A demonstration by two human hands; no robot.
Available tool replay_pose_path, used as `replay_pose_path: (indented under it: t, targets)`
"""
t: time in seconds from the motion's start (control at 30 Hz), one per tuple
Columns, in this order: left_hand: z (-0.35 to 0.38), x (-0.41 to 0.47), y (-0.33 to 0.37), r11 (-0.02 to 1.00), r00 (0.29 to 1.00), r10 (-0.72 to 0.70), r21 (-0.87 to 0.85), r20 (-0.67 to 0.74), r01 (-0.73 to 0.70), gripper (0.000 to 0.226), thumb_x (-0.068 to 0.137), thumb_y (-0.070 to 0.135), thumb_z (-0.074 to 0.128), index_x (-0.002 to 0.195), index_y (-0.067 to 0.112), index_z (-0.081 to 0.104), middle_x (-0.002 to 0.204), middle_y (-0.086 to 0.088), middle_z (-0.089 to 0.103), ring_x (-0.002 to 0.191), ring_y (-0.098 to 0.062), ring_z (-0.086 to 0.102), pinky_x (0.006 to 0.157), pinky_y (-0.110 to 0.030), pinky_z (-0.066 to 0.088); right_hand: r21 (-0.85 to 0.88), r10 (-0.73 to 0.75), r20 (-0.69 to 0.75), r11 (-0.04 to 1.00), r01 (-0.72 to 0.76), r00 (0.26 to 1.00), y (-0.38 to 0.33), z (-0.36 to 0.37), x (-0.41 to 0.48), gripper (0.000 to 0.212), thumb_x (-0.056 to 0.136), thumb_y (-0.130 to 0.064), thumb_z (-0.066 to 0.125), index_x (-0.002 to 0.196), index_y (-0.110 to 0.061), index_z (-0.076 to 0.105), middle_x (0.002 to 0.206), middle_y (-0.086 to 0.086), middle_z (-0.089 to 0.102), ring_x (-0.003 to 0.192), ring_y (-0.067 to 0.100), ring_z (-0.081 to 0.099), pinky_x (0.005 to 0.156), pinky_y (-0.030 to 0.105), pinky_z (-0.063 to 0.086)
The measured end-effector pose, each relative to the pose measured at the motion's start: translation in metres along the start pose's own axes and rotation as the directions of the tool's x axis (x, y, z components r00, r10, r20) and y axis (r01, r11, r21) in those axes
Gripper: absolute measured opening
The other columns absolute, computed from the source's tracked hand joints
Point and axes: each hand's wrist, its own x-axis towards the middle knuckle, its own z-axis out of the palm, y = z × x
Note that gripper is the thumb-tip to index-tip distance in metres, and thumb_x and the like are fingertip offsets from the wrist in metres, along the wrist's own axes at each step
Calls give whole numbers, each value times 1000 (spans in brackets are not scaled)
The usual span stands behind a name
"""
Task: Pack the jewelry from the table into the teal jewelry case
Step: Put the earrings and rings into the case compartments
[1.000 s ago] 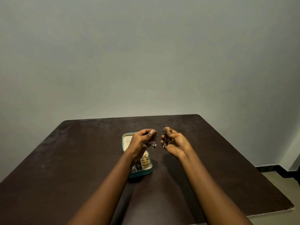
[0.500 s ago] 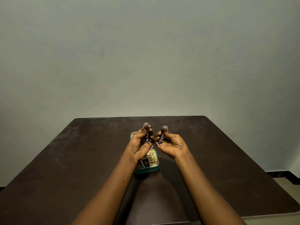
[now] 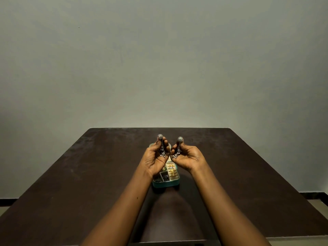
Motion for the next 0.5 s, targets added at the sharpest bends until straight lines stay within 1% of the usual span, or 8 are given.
replay_pose_path:
  t: [0.1,0.17,0.23,0.27,0.3,0.4,0.5]
  targets:
    - [-5,-1,1,1000,1000,-3,2,-19,3,47,97,7,39,62,4,69,62,-3,67,53,-11,67,47,-23,54,-37,-4,-22,999,3,1000,4,-1,4,26,95,-5,41,75,-5,58,74,5,52,65,11,45,64,23,38]
    - [-12,-3,1,1000,999,-5,4,-52,5,44,97,7,38,65,3,68,61,-4,67,53,-11,66,48,-22,54,-83,8,-38,996,-11,999,8,-6,8,26,95,-5,41,75,-4,58,72,6,54,64,11,45,62,23,39]
    - [-22,-3,1,1000,996,-5,2,-90,5,45,98,7,38,64,3,68,61,-5,67,52,-11,66,48,-21,55,-140,39,-50,989,-46,998,15,-11,14,24,95,-6,41,79,-2,57,70,10,58,63,11,46,55,22,43]
    - [-29,-4,1,1000,994,-3,6,-111,4,48,98,7,39,61,4,69,60,-5,67,52,-10,66,49,-21,55,-161,55,-57,985,-64,997,18,-13,17,22,96,-6,40,82,-2,57,73,12,58,63,11,45,52,22,45]
    - [-34,-5,2,1000,992,-3,12,-130,5,48,97,7,39,60,4,69,60,-4,67,51,-9,66,50,-20,55,-170,66,-63,983,-76,996,21,-15,19,22,96,-6,40,83,-1,56,76,12,57,62,11,45,52,21,44]
    - [-44,-8,4,999,985,-7,36,-174,14,30,96,7,40,77,4,61,59,-4,67,51,-9,65,50,-20,55,-158,72,-70,984,-82,995,29,-18,20,24,96,-6,39,79,-1,56,78,12,54,63,11,43,59,22,38]
    - [-49,-9,6,999,984,-25,27,-177,31,24,96,9,40,81,5,58,60,-3,67,51,-9,66,50,-21,56,-149,79,-72,985,-89,994,34,-19,22,25,97,-6,39,80,0,56,79,14,54,63,11,43,60,22,41]
